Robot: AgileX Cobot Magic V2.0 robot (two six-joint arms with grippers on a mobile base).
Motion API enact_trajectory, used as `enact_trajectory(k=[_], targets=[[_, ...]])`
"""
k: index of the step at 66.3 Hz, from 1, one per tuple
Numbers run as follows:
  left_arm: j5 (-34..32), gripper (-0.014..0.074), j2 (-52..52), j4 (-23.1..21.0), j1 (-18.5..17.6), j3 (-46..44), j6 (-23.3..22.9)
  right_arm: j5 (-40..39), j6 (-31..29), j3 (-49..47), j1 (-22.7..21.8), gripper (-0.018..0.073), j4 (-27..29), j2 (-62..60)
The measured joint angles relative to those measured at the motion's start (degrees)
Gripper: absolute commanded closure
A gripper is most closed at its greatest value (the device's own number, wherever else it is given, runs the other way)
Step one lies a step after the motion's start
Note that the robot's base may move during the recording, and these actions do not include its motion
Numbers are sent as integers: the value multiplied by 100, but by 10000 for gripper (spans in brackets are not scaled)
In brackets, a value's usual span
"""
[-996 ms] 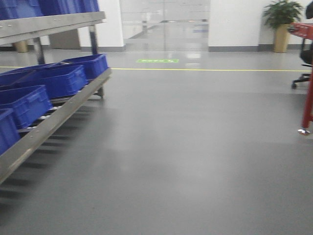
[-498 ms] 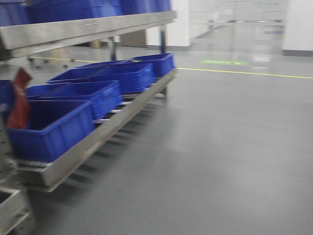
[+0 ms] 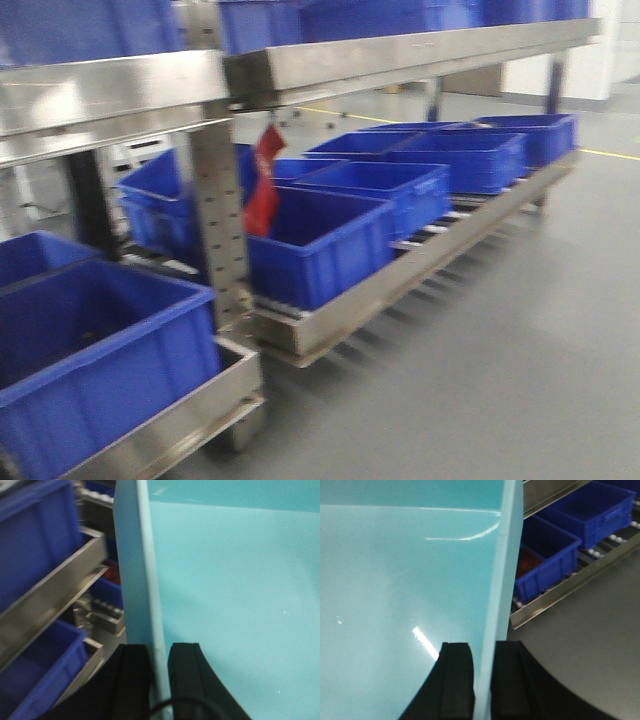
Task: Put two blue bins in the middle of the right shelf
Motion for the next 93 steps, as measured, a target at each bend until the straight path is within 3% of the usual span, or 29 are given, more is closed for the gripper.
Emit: enact_trajectory(k=[93], targets=[[0,707,0,12,0,0,0,0,-11,0,0,712,0,0]])
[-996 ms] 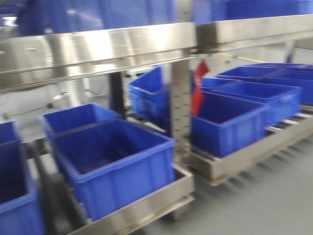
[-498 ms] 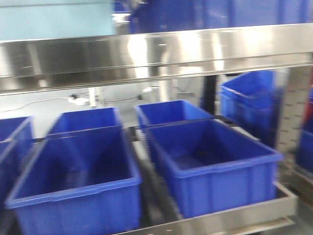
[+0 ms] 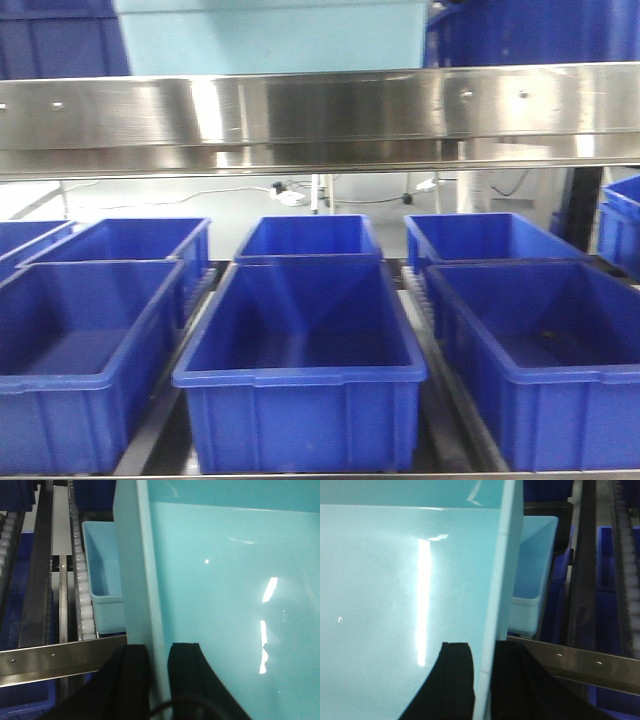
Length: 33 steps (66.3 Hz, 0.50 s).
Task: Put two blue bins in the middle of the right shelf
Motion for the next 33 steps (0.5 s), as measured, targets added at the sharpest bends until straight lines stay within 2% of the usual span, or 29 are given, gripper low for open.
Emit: enact_trajectory(k=[33], targets=[[0,707,0,0,0,0,0,0,0,0,0,712,0,0]])
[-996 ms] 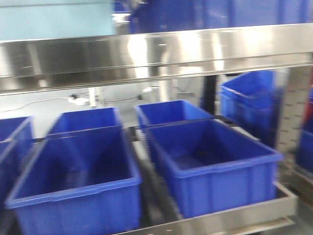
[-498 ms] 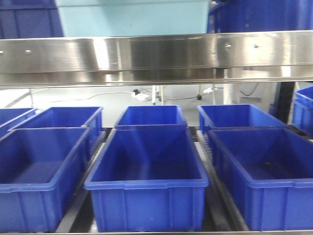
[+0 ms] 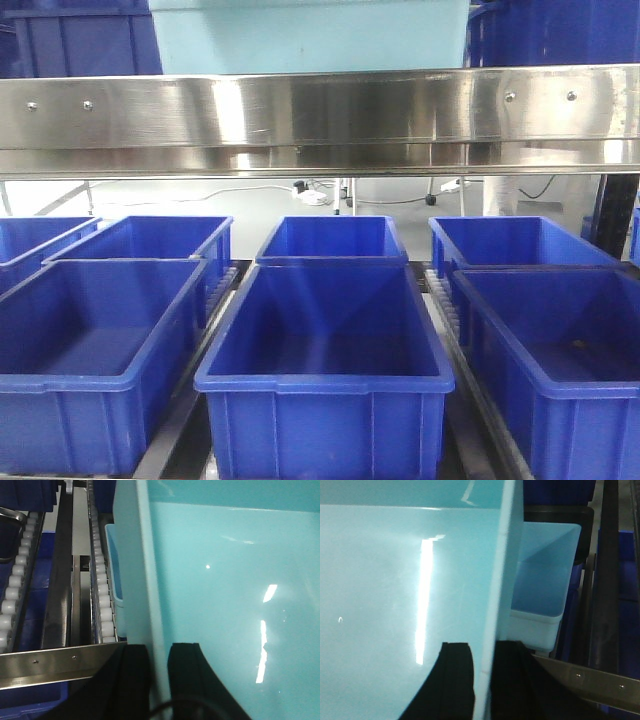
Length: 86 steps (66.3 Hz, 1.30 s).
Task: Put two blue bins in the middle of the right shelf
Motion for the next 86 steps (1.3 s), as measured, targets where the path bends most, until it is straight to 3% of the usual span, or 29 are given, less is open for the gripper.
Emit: enact_trajectory(k=[86], targets=[[0,707,0,0,0,0,0,0,0,0,0,712,0,0]])
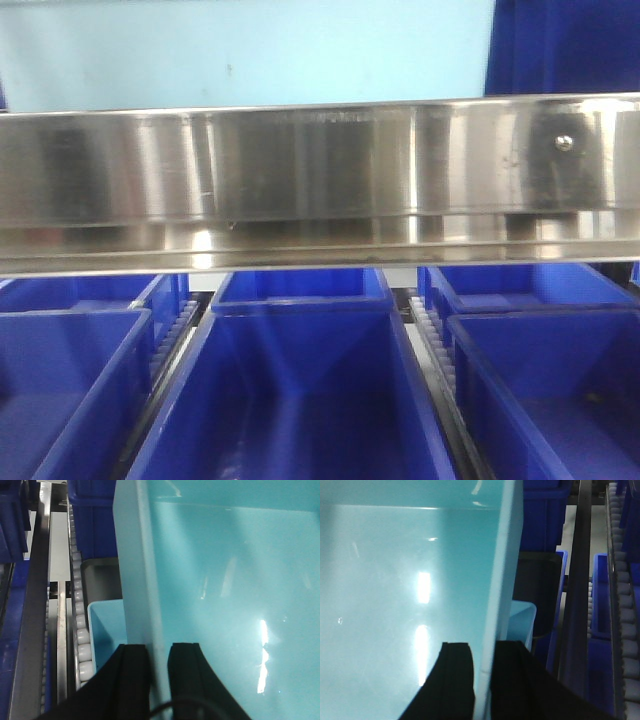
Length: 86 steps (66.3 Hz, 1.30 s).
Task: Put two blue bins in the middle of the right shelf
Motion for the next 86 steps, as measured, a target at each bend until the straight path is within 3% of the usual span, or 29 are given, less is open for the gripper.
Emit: enact_trajectory(k=[86], targets=[[0,707,0,0,0,0,0,0,0,0,0,712,0,0]])
